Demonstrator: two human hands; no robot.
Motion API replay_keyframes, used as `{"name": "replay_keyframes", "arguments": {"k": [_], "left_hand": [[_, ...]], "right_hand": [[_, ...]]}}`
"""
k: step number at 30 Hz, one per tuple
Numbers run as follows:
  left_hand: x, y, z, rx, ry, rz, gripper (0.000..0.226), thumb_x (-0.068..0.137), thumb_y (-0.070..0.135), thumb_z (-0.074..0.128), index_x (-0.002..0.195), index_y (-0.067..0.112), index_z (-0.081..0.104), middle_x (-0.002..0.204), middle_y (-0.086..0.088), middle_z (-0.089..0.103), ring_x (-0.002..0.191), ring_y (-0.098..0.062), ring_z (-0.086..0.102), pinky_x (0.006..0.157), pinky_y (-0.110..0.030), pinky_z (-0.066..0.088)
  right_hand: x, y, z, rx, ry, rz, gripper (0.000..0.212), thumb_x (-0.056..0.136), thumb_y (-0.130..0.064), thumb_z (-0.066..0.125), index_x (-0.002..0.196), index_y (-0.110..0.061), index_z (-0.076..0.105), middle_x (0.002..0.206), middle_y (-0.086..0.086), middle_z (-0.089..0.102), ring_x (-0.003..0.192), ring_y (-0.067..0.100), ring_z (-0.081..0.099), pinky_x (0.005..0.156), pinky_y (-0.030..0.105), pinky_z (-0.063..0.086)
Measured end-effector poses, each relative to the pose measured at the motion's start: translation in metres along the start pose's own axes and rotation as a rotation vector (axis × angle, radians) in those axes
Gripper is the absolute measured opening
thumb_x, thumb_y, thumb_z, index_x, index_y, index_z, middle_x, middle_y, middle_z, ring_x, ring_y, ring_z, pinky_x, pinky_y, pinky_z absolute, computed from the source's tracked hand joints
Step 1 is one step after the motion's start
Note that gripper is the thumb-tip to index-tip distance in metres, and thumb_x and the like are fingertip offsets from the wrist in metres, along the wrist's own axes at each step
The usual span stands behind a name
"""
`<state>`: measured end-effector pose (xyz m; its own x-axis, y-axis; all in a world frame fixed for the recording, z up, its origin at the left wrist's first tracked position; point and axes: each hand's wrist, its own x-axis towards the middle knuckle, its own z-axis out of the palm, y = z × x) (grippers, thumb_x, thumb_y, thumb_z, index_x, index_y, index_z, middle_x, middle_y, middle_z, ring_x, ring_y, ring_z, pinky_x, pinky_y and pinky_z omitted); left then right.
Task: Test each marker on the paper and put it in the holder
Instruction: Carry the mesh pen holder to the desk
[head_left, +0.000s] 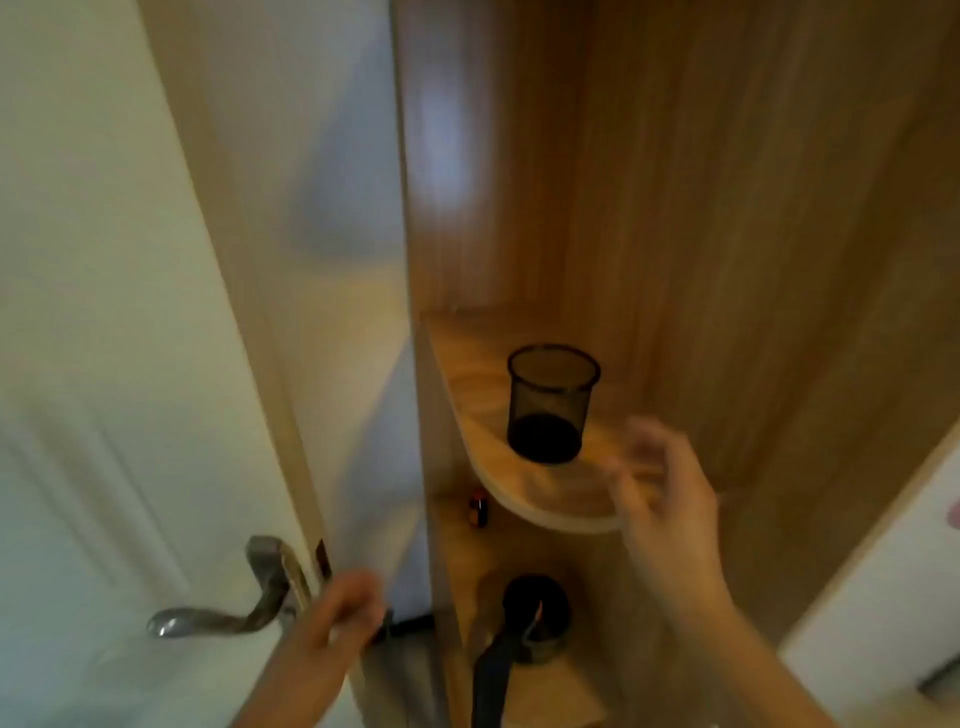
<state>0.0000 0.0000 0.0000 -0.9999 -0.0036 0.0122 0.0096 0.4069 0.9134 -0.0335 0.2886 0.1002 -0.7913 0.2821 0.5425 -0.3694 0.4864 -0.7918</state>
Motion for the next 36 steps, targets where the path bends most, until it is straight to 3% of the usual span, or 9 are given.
{"name": "replay_keyframes", "arguments": {"k": [2, 7, 10, 16, 20, 23, 26, 30, 36], "left_hand": [[0.017, 0.024, 0.002, -0.057, 0.090, 0.059, 0.018, 0.081, 0.042, 0.062, 0.095, 0.052, 0.058, 0.096, 0.023, 0.064, 0.092, 0.000, 0.060, 0.077, -0.030, 0.047], [0.029, 0.055, 0.004, -0.178, 0.020, 0.128, 0.031, 0.083, 0.041, 0.056, 0.108, 0.056, 0.046, 0.118, 0.025, 0.053, 0.113, 0.005, 0.047, 0.090, -0.024, 0.038], [0.032, 0.060, 0.012, -0.157, 0.011, 0.148, 0.039, 0.090, 0.026, 0.051, 0.114, 0.053, 0.039, 0.122, 0.026, 0.047, 0.116, 0.004, 0.043, 0.085, -0.015, 0.035], [0.028, 0.066, 0.015, -0.142, -0.001, 0.160, 0.041, 0.089, 0.027, 0.049, 0.117, 0.053, 0.034, 0.124, 0.026, 0.044, 0.118, 0.002, 0.042, 0.086, -0.014, 0.034], [0.016, 0.067, 0.006, -0.150, 0.002, 0.185, 0.042, 0.088, 0.027, 0.050, 0.115, 0.055, 0.036, 0.126, 0.024, 0.045, 0.118, 0.002, 0.044, 0.090, -0.019, 0.038], [-0.003, 0.059, -0.002, -0.155, 0.020, 0.189, 0.043, 0.083, 0.032, 0.056, 0.113, 0.058, 0.039, 0.125, 0.021, 0.048, 0.116, 0.001, 0.047, 0.087, -0.025, 0.043], [-0.028, 0.042, -0.007, -0.181, 0.041, 0.144, 0.047, 0.072, 0.037, 0.055, 0.111, 0.060, 0.042, 0.122, 0.022, 0.050, 0.115, 0.001, 0.048, 0.085, -0.026, 0.044], [-0.064, 0.009, -0.008, -0.212, 0.039, 0.062, 0.051, 0.068, 0.044, 0.057, 0.116, 0.055, 0.041, 0.124, 0.019, 0.050, 0.116, 0.000, 0.049, 0.084, -0.022, 0.043], [-0.129, -0.054, -0.003, -0.148, 0.083, -0.147, 0.043, 0.082, 0.038, 0.058, 0.120, 0.047, 0.038, 0.128, 0.013, 0.048, 0.116, -0.006, 0.048, 0.090, -0.027, 0.045]], "right_hand": [[0.022, 0.005, 0.015, 0.032, -0.069, 0.127, 0.059, 0.077, -0.041, 0.066, 0.128, -0.036, 0.038, 0.124, -0.009, 0.050, 0.105, 0.006, 0.053, 0.082, 0.022, 0.047], [0.054, 0.016, 0.047, 0.064, -0.210, 0.312, 0.098, 0.067, -0.042, 0.076, 0.143, -0.022, 0.018, 0.143, 0.000, 0.037, 0.128, 0.017, 0.039, 0.099, 0.032, 0.039], [0.065, 0.024, 0.062, 0.053, -0.241, 0.253, 0.095, 0.064, -0.038, 0.079, 0.139, -0.021, 0.025, 0.137, 0.000, 0.043, 0.124, 0.018, 0.043, 0.100, 0.038, 0.042], [0.068, 0.021, 0.073, 0.034, -0.175, 0.253, 0.089, 0.060, -0.036, 0.082, 0.132, -0.018, 0.032, 0.118, -0.007, 0.050, 0.112, 0.016, 0.050, 0.080, 0.021, 0.040], [0.048, -0.010, 0.066, 0.167, -0.173, 0.197, 0.081, 0.061, -0.034, 0.081, 0.128, -0.021, 0.036, 0.105, -0.023, 0.048, 0.095, -0.006, 0.050, 0.070, 0.005, 0.040], [0.009, -0.031, 0.057, 0.299, -0.264, 0.137, 0.069, 0.060, -0.033, 0.080, 0.116, -0.036, 0.040, 0.106, -0.025, 0.052, 0.093, -0.017, 0.052, 0.069, 0.001, 0.042], [-0.044, -0.033, 0.053, 0.347, -0.350, 0.155, 0.068, 0.057, -0.033, 0.081, 0.112, -0.043, 0.042, 0.108, -0.022, 0.057, 0.099, -0.009, 0.056, 0.075, 0.007, 0.046], [-0.108, -0.008, 0.059, 0.283, -0.490, 0.282, 0.081, 0.054, -0.043, 0.077, 0.125, -0.030, 0.040, 0.118, -0.014, 0.056, 0.111, 0.004, 0.053, 0.090, 0.028, 0.049], [-0.198, 0.045, 0.077, 0.189, -0.620, 0.526, 0.067, 0.055, -0.028, 0.082, 0.110, -0.039, 0.045, 0.110, -0.015, 0.058, 0.104, 0.003, 0.056, 0.093, 0.035, 0.049]]}}
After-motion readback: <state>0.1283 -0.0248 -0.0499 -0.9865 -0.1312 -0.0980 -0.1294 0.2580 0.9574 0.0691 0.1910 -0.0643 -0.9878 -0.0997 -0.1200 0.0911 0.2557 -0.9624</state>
